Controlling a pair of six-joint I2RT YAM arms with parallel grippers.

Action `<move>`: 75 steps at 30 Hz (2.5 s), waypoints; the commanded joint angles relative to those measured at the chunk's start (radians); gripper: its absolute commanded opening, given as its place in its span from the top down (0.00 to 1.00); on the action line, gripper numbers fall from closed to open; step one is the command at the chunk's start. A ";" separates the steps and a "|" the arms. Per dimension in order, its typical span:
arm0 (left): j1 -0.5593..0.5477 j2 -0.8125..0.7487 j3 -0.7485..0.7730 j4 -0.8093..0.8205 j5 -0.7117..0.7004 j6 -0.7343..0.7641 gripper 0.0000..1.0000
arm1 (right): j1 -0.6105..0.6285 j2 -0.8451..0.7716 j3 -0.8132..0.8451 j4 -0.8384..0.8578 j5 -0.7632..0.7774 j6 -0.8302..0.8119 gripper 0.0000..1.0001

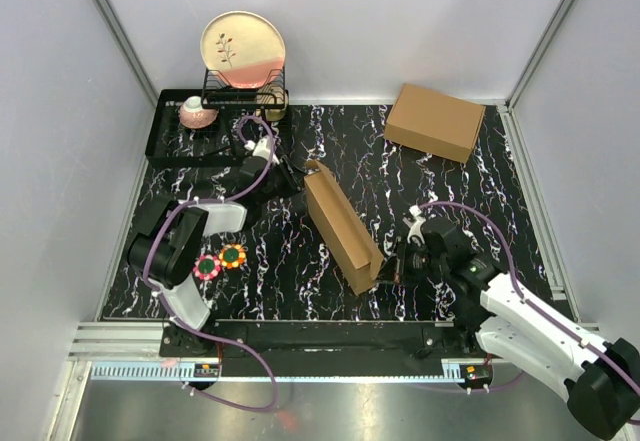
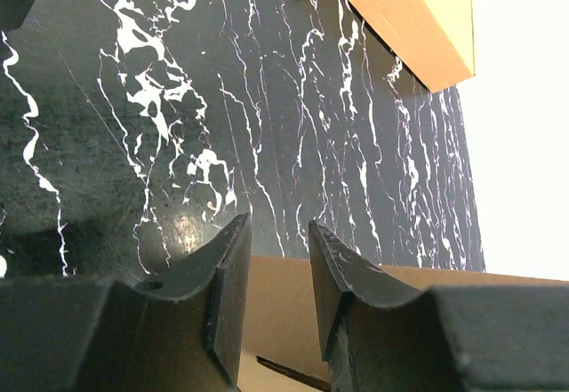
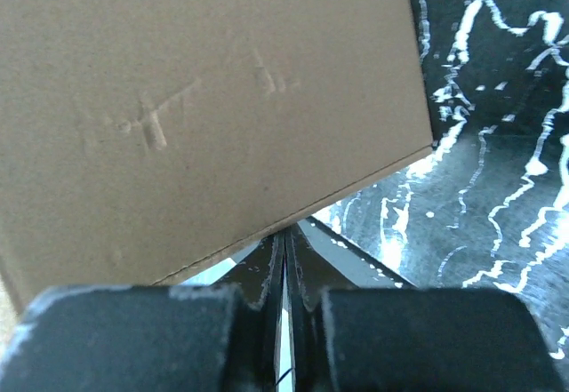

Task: Fold the paper box

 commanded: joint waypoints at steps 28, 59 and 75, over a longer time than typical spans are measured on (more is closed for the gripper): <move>-0.045 -0.231 -0.292 0.189 -0.058 -0.074 0.65 | 0.004 -0.103 0.009 -0.093 0.378 0.007 0.94; -0.081 -0.475 -0.493 0.153 -0.195 -0.075 0.65 | 0.004 -0.247 -0.022 -0.195 0.465 0.102 0.90; -0.081 -0.592 -0.492 -0.015 -0.336 -0.058 0.62 | 0.004 -0.281 0.072 -0.329 0.577 0.147 0.69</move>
